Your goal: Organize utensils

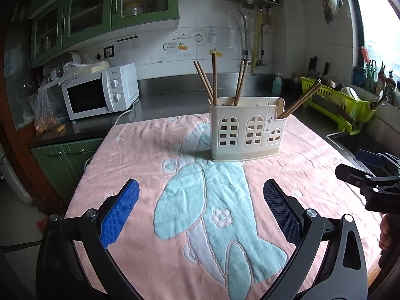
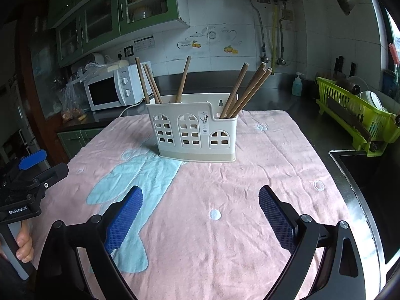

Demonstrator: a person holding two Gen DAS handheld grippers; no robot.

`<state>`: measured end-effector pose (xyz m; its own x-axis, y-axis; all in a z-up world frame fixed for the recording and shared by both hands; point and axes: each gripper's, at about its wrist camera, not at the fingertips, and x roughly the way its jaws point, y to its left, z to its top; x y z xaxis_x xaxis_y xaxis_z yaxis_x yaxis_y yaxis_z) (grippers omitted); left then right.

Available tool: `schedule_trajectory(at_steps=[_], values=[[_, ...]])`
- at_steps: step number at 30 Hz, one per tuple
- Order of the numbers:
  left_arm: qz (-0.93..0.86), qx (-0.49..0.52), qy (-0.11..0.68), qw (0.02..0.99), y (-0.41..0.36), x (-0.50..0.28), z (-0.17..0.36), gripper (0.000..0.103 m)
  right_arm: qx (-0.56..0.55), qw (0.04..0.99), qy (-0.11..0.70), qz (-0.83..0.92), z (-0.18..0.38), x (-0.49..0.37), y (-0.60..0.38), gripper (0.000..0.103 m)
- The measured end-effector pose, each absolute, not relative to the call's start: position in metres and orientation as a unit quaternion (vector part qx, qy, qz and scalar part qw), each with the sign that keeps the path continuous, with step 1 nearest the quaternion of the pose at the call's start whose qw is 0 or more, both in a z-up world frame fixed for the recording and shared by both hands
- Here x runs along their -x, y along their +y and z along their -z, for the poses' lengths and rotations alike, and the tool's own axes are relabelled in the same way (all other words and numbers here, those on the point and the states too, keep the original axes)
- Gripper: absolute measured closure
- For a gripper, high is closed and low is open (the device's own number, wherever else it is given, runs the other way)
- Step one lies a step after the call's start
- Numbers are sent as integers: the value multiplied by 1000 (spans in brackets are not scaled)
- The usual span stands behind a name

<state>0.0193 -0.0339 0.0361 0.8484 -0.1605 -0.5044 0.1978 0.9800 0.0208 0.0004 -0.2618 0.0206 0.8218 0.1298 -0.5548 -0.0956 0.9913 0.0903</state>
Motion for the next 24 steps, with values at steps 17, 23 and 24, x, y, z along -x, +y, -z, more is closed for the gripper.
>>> schedule_trajectory(at_steps=[17,23,24], values=[[85,-38,265,960,-32,-20,-30,5,-29,953,294,-62,-18,-2,-259,12],[84,-37,264,960,-31,-20,-30,5,-27,953,294,-64,-19,-2,-258,12],[84,-37,264,960,-31,-20,-30,5,-27,953,293,-65,-19,-2,-258,12]])
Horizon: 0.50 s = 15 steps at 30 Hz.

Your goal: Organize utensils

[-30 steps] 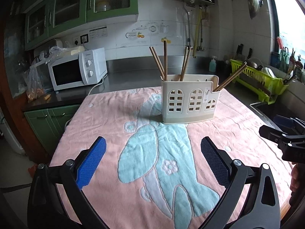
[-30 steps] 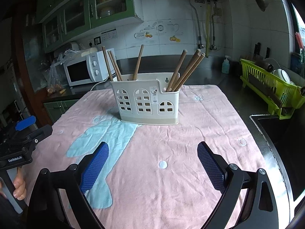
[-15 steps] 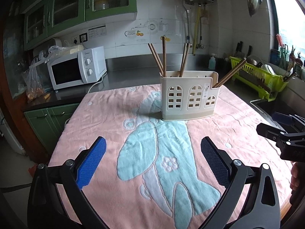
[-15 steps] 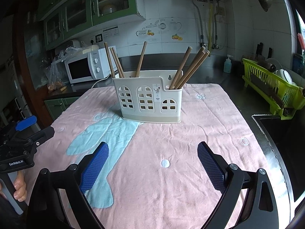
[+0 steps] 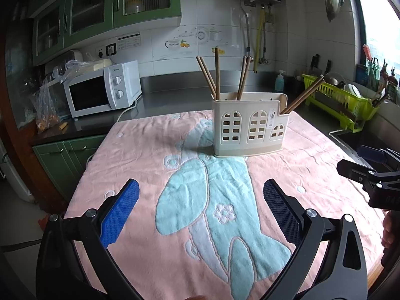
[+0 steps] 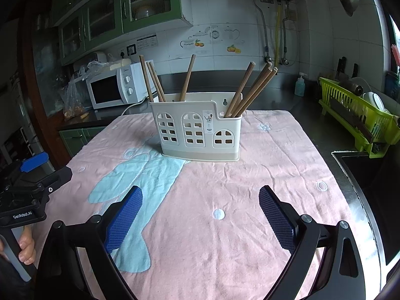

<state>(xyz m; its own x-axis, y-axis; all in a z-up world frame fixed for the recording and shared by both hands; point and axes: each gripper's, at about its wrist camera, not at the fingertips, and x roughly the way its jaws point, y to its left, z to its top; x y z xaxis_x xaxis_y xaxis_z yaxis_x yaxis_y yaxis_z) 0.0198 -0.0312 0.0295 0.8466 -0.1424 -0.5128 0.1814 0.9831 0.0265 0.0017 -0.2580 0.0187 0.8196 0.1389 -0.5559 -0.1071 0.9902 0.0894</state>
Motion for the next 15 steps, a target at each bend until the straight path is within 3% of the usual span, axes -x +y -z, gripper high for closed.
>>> schedule_trajectory(at_steps=[15], values=[[79,-42,267,960,-30,-17,-28,5,-26,953,295,-67,-18,-1,-254,12]])
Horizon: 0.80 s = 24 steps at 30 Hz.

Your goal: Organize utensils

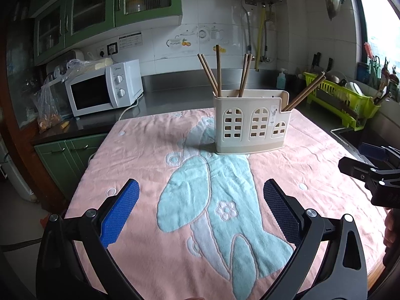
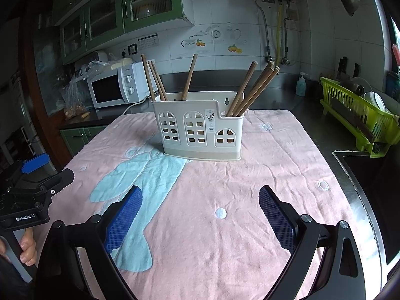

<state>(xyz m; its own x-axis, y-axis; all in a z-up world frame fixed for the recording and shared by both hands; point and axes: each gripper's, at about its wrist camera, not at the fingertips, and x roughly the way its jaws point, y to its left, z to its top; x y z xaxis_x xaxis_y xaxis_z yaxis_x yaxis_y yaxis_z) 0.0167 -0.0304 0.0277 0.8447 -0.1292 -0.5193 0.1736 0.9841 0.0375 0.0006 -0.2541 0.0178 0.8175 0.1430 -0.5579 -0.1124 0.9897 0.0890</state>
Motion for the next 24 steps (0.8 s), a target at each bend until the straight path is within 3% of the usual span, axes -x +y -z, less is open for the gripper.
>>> schedule_trajectory(at_steps=[24], values=[[76,-44,275,958,-32,-20,-22,5,-28,952,298,-70,-16,-2,-252,12]])
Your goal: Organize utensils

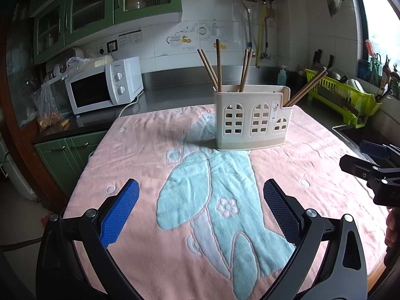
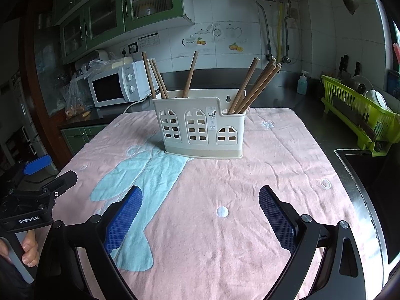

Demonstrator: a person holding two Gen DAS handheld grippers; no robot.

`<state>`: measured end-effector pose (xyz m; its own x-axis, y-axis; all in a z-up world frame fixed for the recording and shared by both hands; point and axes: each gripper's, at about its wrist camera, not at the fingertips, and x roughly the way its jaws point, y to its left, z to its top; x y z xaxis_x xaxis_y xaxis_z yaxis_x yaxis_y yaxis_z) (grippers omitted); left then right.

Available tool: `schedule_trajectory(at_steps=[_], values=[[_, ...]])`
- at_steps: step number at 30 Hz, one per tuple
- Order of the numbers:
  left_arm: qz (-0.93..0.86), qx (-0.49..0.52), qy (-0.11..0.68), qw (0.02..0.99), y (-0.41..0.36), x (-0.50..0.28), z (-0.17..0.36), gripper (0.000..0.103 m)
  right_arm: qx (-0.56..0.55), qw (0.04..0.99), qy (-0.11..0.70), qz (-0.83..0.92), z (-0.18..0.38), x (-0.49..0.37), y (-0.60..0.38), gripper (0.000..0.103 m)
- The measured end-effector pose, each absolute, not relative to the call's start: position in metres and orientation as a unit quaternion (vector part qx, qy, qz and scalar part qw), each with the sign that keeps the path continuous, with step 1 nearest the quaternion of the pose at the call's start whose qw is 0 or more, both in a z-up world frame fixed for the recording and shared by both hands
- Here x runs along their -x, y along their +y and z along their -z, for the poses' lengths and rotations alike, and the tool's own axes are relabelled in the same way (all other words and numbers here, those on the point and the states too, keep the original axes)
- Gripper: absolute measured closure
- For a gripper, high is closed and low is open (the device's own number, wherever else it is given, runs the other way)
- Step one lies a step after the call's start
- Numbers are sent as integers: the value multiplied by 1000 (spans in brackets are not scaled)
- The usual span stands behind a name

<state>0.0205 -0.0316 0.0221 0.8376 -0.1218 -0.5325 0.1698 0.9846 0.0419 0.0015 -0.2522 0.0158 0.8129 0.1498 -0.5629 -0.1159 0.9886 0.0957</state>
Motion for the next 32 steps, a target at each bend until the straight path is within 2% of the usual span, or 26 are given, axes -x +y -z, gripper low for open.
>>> schedule_trajectory(at_steps=[32], values=[[70,-42,277,957,-29,-21,-16,5,-30,951,301,-70,-10,-2,-254,12]])
